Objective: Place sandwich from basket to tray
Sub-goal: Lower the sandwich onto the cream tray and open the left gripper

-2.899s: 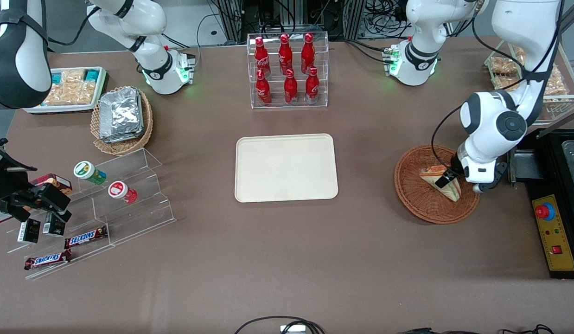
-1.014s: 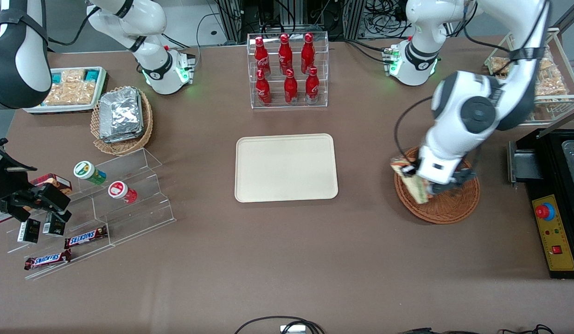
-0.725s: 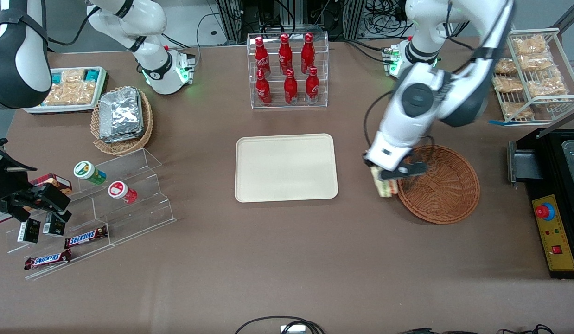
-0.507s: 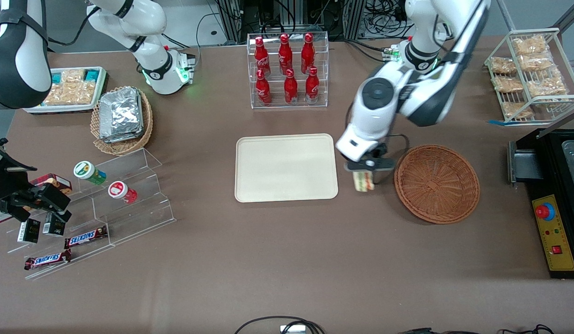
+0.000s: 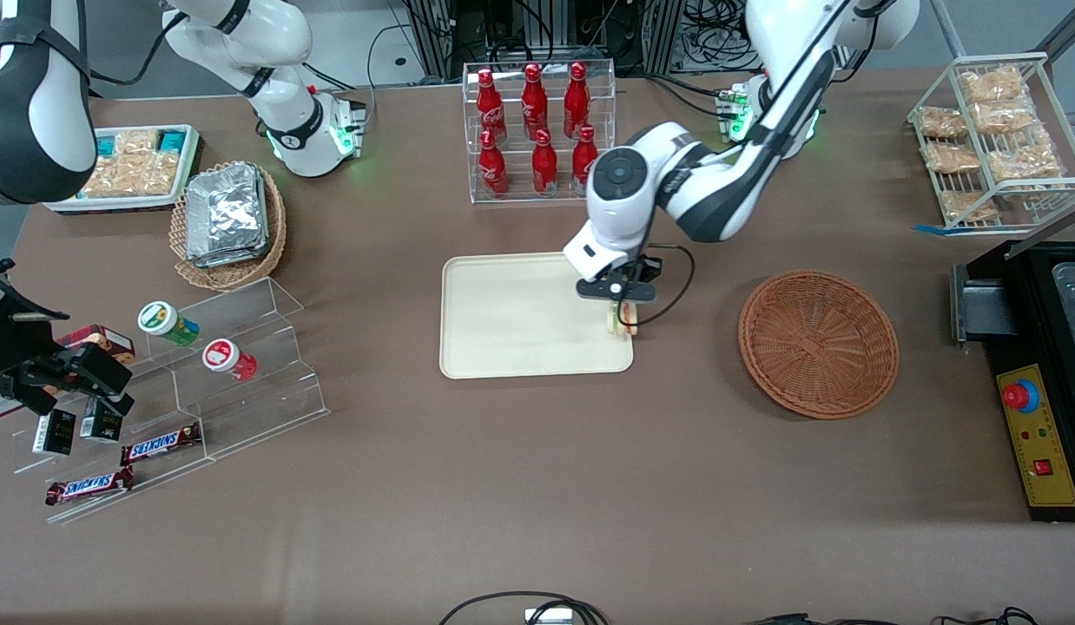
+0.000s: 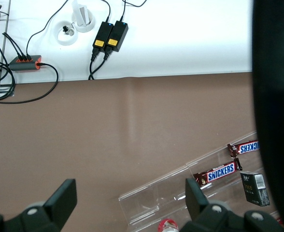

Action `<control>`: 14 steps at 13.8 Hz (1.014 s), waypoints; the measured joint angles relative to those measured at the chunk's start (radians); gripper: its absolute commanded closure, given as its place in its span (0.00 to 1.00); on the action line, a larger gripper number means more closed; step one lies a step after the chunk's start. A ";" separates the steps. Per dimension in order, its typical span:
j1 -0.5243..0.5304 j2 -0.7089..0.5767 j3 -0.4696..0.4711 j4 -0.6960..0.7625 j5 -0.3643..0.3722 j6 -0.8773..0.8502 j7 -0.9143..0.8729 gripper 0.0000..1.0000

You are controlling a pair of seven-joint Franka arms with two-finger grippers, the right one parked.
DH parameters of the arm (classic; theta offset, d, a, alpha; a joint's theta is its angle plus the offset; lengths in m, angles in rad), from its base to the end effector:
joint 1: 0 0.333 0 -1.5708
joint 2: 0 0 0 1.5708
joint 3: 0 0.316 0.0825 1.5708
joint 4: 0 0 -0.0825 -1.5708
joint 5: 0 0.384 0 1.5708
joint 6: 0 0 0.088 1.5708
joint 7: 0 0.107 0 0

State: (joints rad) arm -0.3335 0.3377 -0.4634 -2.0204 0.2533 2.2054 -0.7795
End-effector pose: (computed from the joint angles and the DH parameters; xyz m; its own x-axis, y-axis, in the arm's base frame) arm 0.4200 -0.4075 0.2903 0.9855 -0.1614 -0.0516 -0.1660 -0.9807 -0.1034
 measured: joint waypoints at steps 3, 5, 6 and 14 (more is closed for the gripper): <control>-0.041 0.063 0.000 0.005 0.033 0.056 -0.053 1.00; -0.062 0.104 0.000 0.010 0.069 0.073 -0.087 1.00; -0.071 0.121 0.000 0.013 0.087 0.083 -0.110 1.00; -0.099 0.197 0.000 0.043 0.135 0.096 -0.173 0.10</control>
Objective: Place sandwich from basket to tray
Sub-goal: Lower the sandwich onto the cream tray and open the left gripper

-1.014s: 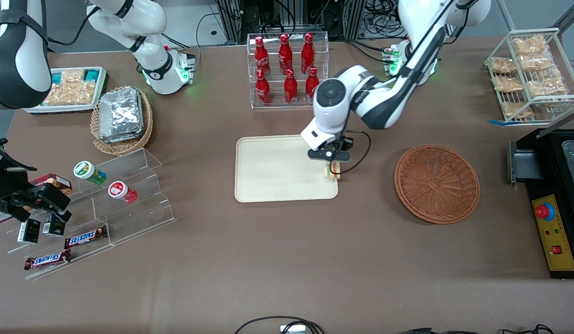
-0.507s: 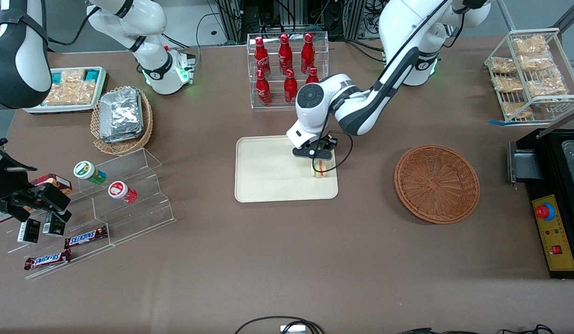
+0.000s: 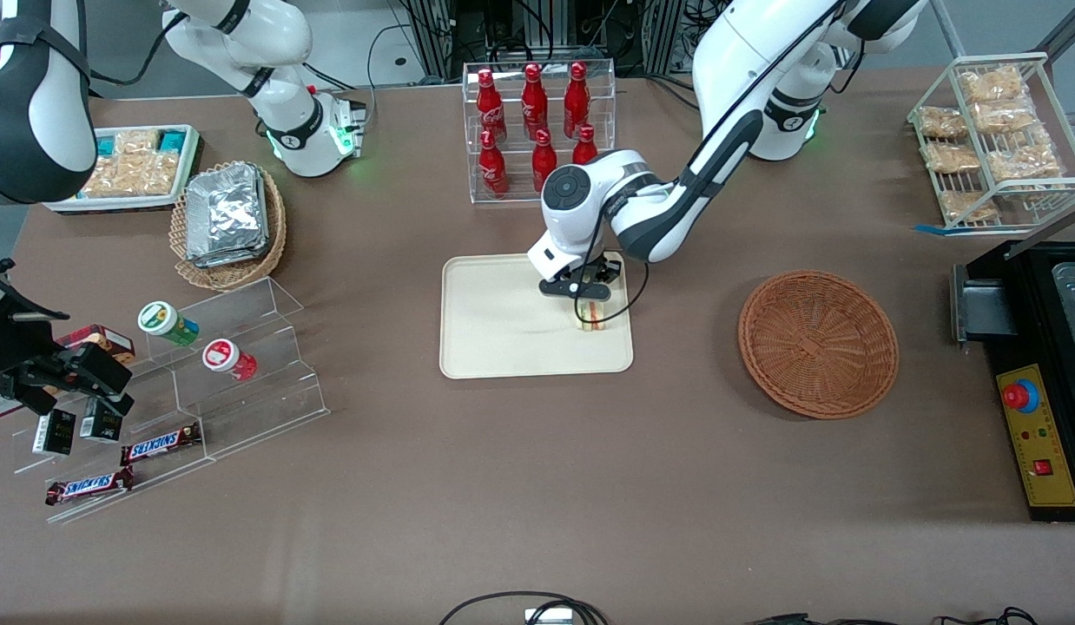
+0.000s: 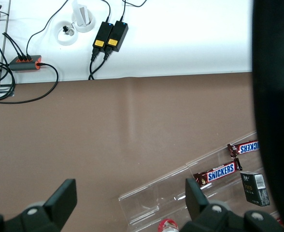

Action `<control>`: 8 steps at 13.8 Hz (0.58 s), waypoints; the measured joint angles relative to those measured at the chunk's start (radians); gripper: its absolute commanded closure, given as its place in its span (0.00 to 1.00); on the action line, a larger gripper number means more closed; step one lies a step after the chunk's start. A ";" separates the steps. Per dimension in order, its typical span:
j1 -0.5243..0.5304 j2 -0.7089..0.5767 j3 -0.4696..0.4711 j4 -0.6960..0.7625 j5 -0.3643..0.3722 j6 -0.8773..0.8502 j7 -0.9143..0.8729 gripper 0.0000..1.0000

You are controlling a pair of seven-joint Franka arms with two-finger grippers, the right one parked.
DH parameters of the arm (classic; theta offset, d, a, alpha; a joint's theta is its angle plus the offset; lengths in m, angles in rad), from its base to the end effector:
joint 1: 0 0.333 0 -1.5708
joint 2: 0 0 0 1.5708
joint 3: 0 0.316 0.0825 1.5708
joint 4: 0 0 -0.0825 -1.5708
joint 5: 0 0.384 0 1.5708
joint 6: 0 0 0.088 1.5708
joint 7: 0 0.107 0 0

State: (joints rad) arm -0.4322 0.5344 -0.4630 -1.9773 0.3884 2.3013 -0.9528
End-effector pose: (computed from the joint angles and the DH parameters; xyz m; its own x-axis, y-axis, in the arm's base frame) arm 0.3835 -0.4573 0.2087 0.9821 -0.1786 -0.0591 -0.1846 -0.9756 -0.1186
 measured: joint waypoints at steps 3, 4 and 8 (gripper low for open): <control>-0.002 0.007 0.000 0.002 0.036 0.000 -0.022 0.01; -0.002 0.010 0.000 0.009 0.042 0.000 -0.035 0.01; -0.001 0.013 0.004 0.088 0.043 -0.052 -0.054 0.01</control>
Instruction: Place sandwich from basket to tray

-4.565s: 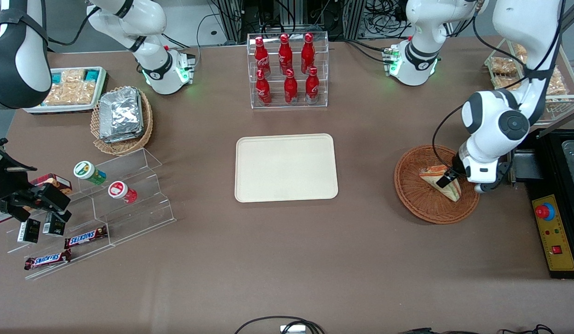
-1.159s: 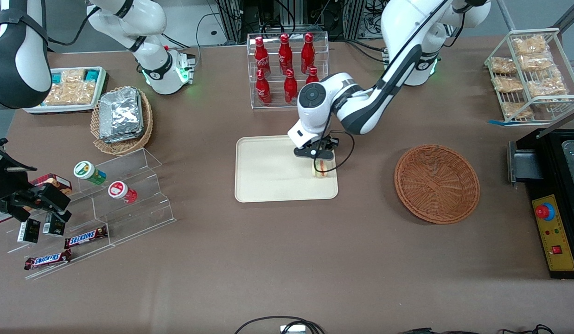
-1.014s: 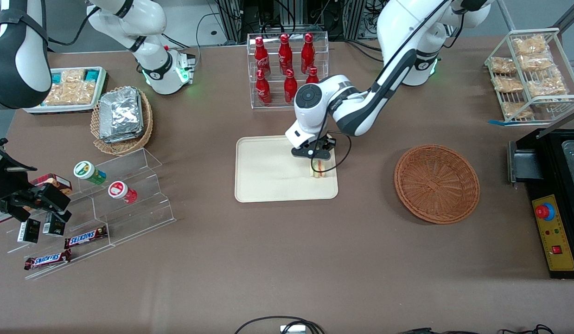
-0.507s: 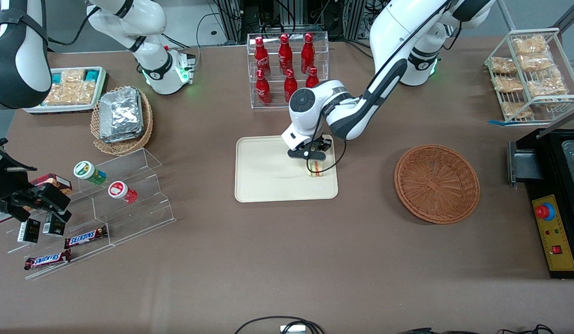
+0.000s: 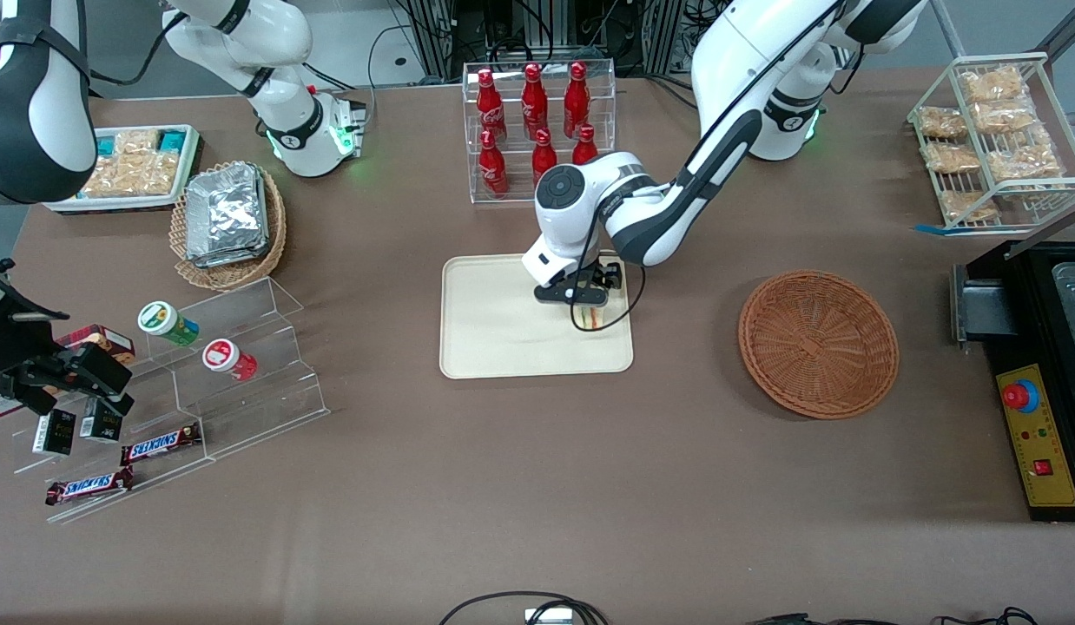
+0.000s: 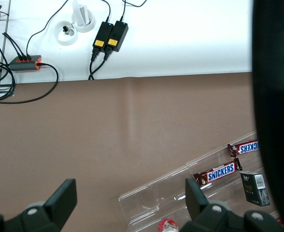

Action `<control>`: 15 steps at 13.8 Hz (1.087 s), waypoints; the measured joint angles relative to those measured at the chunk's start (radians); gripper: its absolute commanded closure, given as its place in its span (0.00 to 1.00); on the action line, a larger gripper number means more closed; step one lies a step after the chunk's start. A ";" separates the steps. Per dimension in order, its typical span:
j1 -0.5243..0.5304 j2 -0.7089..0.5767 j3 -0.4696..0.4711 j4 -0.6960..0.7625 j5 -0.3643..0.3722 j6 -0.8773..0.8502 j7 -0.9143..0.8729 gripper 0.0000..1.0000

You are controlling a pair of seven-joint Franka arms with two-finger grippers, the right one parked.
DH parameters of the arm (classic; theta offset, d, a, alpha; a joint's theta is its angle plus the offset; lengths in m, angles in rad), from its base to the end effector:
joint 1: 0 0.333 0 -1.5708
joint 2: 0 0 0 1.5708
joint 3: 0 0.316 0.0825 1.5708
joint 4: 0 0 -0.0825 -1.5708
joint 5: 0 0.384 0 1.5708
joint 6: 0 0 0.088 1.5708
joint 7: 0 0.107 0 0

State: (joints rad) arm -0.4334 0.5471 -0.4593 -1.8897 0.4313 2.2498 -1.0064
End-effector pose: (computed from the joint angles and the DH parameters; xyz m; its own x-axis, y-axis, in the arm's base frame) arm 0.4083 -0.4675 0.2304 0.9911 -0.1332 -0.0027 -0.1324 -0.9823 -0.1322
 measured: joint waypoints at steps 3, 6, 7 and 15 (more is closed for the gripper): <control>0.005 -0.003 0.007 0.051 0.000 -0.038 -0.009 0.01; 0.007 -0.007 0.035 0.109 0.000 -0.099 -0.030 0.01; 0.007 -0.008 0.049 0.137 -0.002 -0.122 -0.031 0.01; 0.010 -0.094 0.235 0.215 -0.100 -0.187 -0.029 0.00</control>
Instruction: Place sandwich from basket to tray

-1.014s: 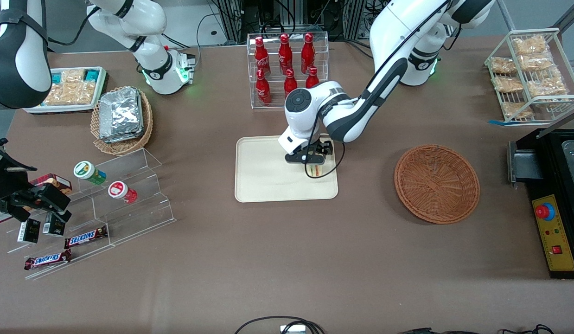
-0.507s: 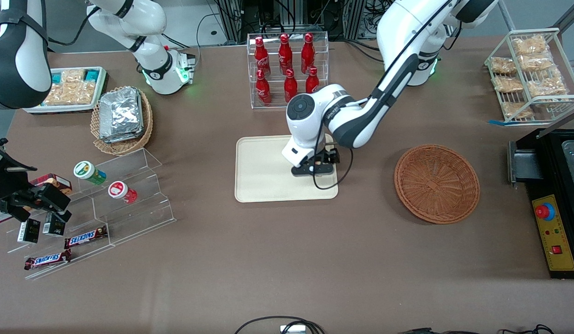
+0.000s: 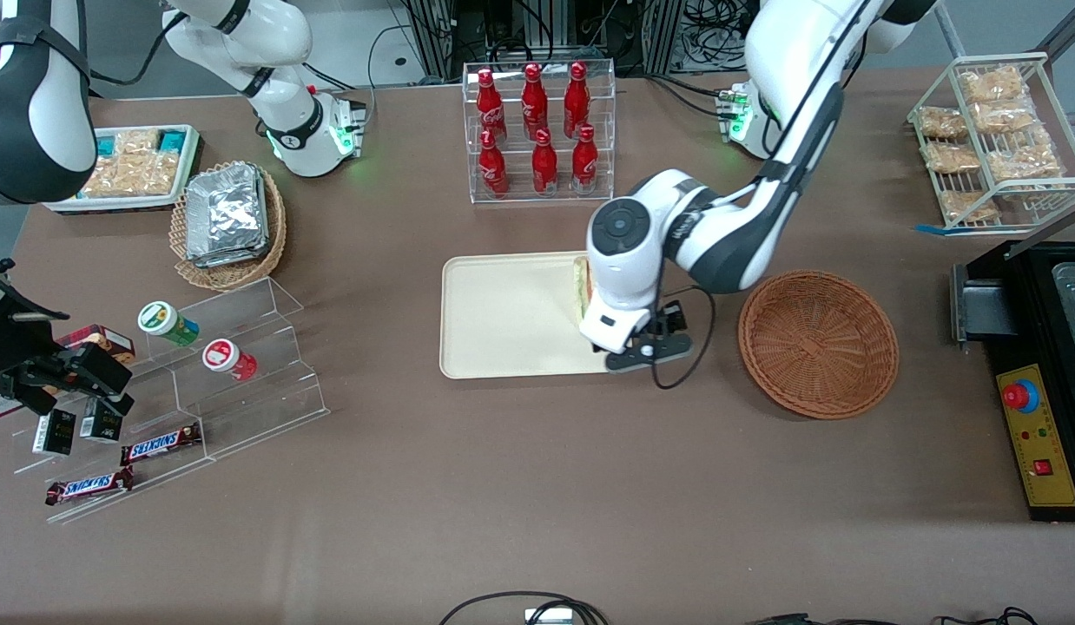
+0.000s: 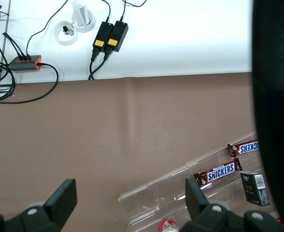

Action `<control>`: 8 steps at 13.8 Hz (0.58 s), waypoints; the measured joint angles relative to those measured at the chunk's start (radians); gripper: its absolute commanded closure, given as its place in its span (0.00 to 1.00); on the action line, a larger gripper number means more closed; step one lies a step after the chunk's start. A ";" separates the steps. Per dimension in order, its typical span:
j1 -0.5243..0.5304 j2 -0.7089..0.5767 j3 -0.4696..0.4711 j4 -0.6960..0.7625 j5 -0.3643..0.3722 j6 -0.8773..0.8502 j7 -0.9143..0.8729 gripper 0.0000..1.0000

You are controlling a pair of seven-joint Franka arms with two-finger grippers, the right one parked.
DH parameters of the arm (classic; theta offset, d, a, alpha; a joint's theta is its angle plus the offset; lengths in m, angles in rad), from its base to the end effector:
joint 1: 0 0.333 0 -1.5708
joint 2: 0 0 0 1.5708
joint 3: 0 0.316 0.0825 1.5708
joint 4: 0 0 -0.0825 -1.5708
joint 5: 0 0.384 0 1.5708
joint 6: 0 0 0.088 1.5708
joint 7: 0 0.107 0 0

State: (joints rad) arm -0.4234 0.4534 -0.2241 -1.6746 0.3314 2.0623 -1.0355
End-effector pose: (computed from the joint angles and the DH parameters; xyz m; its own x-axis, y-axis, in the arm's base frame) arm 0.5492 -0.3742 0.3426 0.9651 0.2293 0.1269 0.2469 -0.9577 -0.1478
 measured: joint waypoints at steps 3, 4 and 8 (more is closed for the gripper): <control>0.000 -0.046 0.070 0.001 -0.051 -0.054 0.047 0.00; 0.000 -0.058 0.097 0.001 -0.077 -0.074 0.091 0.00; 0.001 -0.123 0.223 0.003 -0.179 -0.150 0.296 0.00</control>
State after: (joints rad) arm -0.4224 0.3301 -0.0010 -1.6719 0.1520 1.9120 -0.7394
